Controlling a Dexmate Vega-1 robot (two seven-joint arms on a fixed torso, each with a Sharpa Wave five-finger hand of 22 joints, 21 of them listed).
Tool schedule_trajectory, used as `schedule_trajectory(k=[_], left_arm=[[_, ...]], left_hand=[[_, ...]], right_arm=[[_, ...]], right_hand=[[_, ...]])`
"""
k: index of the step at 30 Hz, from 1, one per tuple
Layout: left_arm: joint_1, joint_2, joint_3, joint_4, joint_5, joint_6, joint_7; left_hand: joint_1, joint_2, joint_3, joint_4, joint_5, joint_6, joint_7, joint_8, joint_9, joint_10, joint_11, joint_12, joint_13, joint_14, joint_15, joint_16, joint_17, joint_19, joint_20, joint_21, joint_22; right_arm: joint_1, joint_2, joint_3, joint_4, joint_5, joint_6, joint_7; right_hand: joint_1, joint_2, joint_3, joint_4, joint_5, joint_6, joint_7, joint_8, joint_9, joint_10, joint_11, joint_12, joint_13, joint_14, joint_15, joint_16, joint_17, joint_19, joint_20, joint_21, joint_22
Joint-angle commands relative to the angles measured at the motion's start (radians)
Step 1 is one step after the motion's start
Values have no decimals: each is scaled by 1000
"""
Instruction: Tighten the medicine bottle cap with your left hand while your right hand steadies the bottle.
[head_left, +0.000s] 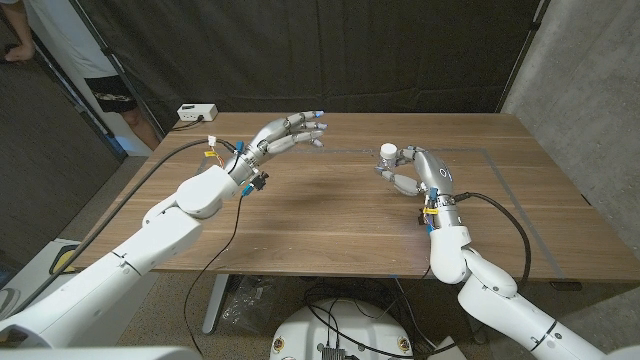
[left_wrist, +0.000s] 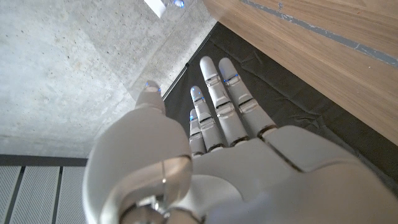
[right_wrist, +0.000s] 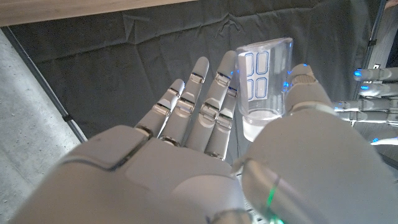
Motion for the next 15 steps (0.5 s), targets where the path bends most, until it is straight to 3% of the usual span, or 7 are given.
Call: schedule_trajectory(k=[1, 5, 15], left_arm=[[-12, 41, 18, -9, 55, -11, -15], [-56, 50, 48, 15, 57, -22, -79], [-143, 7, 117, 106, 24, -51, -181]], left_hand=[[148, -24, 85, -22, 37, 94, -36, -2, 8, 306, -26, 174, 82, 219, -83, 102, 67, 83, -63, 169, 95], [179, -49, 110, -19, 58, 86, -48, -17, 10, 363, 2, 224, 112, 285, -90, 96, 70, 112, -79, 230, 106], [198, -54, 134, -13, 81, 42, -57, -31, 11, 362, 33, 261, 154, 264, -90, 66, 82, 84, -74, 267, 115]], right_arm=[[122, 61, -56, 61, -61, -58, 0], [148, 82, -67, 73, -65, -73, 1], [170, 109, -89, 75, -72, -105, 10]], right_hand=[[163, 160, 21, 16, 1, 127, -122, 5, 5, 57, -50, 0, 4, 11, -94, -2, 3, -5, -24, 0, 3], [163, 161, 21, 16, 1, 127, -122, 5, 6, 58, -49, 0, 5, 11, -94, -2, 3, -6, -24, 0, 3], [165, 162, 24, 16, 1, 128, -122, 5, 6, 61, -49, 0, 5, 10, -96, -3, 2, -7, -25, 0, 3]])
